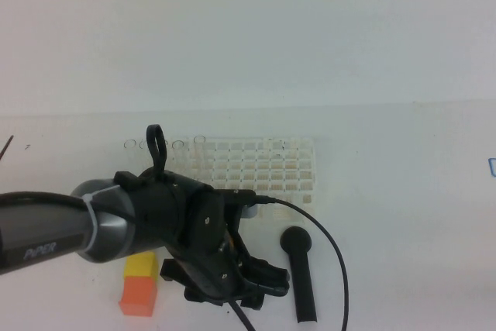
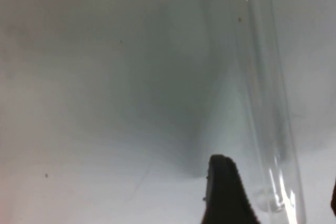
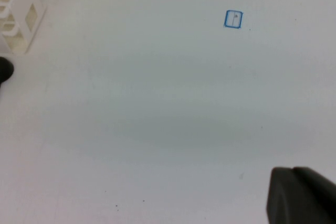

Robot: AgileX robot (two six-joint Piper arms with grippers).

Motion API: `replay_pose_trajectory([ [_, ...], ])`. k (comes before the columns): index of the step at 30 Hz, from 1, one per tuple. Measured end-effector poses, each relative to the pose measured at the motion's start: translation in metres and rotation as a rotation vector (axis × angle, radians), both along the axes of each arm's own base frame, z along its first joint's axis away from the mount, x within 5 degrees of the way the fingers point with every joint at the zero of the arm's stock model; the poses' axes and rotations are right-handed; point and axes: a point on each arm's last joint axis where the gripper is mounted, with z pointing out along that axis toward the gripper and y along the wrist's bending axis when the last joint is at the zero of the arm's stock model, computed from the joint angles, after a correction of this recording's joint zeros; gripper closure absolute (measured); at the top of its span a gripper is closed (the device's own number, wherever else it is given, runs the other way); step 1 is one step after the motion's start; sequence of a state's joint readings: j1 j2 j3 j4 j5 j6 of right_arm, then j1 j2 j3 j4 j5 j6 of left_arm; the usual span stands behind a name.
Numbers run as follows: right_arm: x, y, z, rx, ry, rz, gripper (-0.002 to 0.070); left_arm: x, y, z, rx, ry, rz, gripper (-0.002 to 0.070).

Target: Place the test tubes

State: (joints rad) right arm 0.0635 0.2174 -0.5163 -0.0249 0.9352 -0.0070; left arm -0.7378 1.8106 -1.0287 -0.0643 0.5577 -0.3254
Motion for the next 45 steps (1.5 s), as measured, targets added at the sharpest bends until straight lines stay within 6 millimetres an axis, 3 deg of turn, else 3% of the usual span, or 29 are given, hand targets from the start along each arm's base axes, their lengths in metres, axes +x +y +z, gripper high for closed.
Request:
replay_pose_trajectory([
  [20, 0.0, 0.0, 0.0, 0.0, 0.0, 0.0, 0.0678, 0.003, 0.002, -0.011, 0.097, 0.026, -0.048, 0.0272],
  [23, 0.0, 0.0, 0.0, 0.0, 0.0, 0.0, 0.0678, 0.003, 0.004, -0.011, 0.116, 0.031, -0.057, 0.0313],
  [31, 0.0, 0.0, 0.0, 0.0, 0.0, 0.0, 0.0678, 0.002, 0.004, -0.011, 0.125, 0.032, -0.062, 0.0528],
  [32, 0.0, 0.0, 0.0, 0.0, 0.0, 0.0, 0.0678, 0.002, 0.004, -0.011, 0.125, 0.033, -0.062, 0.048],
  [33, 0.0, 0.0, 0.0, 0.0, 0.0, 0.0, 0.0678, 0.002, 0.004, -0.011, 0.125, 0.033, -0.062, 0.0504],
  [34, 0.0, 0.0, 0.0, 0.0, 0.0, 0.0, 0.0678, 0.002, 0.004, -0.011, 0.126, 0.034, -0.062, 0.059],
  [35, 0.0, 0.0, 0.0, 0.0, 0.0, 0.0, 0.0678, 0.002, 0.004, -0.011, 0.126, 0.034, -0.062, 0.0609],
  [36, 0.0, 0.0, 0.0, 0.0, 0.0, 0.0, 0.0678, 0.002, 0.004, -0.011, 0.126, 0.034, -0.062, 0.0546],
  [37, 0.0, 0.0, 0.0, 0.0, 0.0, 0.0, 0.0678, 0.002, 0.004, -0.011, 0.125, 0.035, -0.057, 0.0656],
  [38, 0.0, 0.0, 0.0, 0.0, 0.0, 0.0, 0.0678, 0.002, 0.004, -0.011, 0.125, 0.035, -0.056, 0.0674],
  [45, 0.0, 0.0, 0.0, 0.0, 0.0, 0.0, 0.0678, 0.002, 0.005, -0.01, 0.118, 0.043, -0.015, 0.0676],
])
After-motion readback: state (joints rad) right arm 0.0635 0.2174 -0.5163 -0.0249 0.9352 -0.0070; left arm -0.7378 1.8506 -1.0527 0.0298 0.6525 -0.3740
